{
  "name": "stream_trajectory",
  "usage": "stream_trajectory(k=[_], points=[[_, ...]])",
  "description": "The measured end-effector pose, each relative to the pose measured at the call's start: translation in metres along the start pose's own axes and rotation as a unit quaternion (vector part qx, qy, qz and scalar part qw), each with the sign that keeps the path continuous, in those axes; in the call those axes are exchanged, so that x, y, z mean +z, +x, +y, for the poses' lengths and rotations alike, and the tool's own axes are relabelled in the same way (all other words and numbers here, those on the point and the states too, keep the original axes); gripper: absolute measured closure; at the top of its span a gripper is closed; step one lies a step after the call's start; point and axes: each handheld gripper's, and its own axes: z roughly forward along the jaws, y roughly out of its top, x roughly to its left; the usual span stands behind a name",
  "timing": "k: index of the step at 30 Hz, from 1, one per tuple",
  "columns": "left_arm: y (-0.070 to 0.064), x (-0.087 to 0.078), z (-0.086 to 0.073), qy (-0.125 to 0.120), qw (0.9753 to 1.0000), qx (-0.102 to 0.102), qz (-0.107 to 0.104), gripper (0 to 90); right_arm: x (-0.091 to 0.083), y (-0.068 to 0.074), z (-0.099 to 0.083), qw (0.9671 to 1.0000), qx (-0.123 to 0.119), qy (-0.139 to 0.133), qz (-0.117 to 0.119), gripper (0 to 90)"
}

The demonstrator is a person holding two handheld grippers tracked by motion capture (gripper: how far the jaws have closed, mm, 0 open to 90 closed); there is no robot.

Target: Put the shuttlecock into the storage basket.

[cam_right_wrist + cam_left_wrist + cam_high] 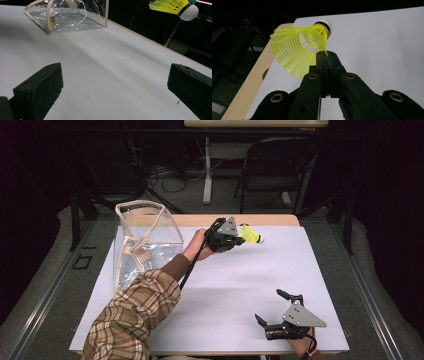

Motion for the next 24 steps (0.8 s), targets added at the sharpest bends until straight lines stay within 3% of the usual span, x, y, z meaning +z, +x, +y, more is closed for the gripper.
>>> stream_trajectory(k=[24], points=[[0.016, -0.026, 0.012, -0.021, 0.9994, -0.007, 0.025, 89.7, 0.000, 0.000, 0.000, 1.0000, 0.002, 0.001, -0.001, 0.0]])
